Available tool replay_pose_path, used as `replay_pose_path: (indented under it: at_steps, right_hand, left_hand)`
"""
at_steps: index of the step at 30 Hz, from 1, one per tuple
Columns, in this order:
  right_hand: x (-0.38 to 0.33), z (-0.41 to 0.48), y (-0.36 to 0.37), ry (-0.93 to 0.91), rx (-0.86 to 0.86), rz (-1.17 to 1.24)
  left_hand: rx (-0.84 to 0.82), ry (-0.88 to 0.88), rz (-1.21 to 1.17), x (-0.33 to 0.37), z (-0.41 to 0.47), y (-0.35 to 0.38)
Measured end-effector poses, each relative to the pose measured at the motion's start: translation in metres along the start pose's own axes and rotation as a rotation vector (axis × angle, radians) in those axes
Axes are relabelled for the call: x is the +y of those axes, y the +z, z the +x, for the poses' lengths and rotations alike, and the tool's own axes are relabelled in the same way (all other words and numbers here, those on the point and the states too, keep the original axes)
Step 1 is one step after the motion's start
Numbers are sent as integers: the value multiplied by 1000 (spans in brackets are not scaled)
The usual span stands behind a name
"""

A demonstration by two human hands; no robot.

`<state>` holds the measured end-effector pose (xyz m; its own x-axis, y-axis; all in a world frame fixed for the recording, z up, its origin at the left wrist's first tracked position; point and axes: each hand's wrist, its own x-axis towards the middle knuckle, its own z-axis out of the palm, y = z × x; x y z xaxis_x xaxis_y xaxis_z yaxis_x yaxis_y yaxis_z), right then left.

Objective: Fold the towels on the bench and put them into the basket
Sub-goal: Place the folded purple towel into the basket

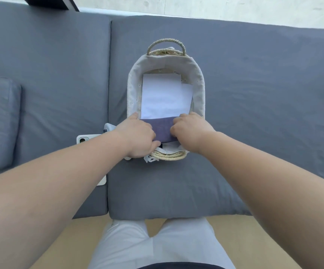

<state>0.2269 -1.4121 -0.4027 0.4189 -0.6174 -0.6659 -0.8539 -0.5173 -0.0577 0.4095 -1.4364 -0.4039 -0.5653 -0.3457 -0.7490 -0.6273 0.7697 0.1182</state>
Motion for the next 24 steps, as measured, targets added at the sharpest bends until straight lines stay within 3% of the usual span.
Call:
replay_pose_path:
  at_steps: [3,8,13,18,24]
  right_hand:
    - [9,0,1,-80,-123,-41]
    - [8,7,3,-54,-260,-80]
    - [4,5,0,-51,-244,-74]
    - [4,-13,7,-140,-29,-74]
    - [10,-9,15,-121,-239,-90]
  left_hand:
    - [-120,7,76,1,-1,2]
    - [-143,-19,105,5,3,9]
    - [-223,-65,97,9,10,1]
    - [-28,-45,78,13,-1,-8]
    - [-188,-100,71,10,-1,1]
